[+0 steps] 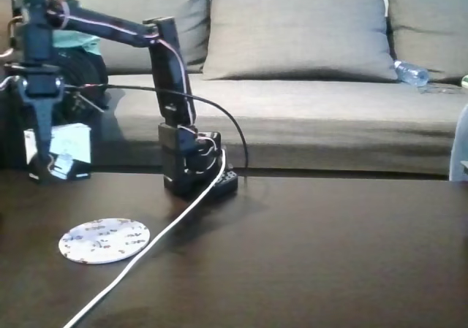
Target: Grasp a servo box and put it on the zirlivani.
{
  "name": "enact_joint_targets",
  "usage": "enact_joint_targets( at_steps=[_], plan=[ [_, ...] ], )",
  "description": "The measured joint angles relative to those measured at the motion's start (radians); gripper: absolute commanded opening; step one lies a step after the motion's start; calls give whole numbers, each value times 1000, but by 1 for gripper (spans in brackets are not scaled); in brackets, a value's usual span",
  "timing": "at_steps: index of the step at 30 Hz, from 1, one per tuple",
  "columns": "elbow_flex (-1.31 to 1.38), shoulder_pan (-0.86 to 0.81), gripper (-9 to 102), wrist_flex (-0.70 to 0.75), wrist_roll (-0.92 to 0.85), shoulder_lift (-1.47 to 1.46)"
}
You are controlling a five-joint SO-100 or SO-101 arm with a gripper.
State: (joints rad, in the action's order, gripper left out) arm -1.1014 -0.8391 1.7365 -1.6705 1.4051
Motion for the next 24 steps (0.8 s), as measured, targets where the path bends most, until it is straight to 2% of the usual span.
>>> enact_joint_targets(
  at_steps=[8,16,24],
  plan=[
    [0,141,13,0,120,0],
    [-98,195,13,-3,158,3],
    [-242,187,13,-121,173,3]
  ],
)
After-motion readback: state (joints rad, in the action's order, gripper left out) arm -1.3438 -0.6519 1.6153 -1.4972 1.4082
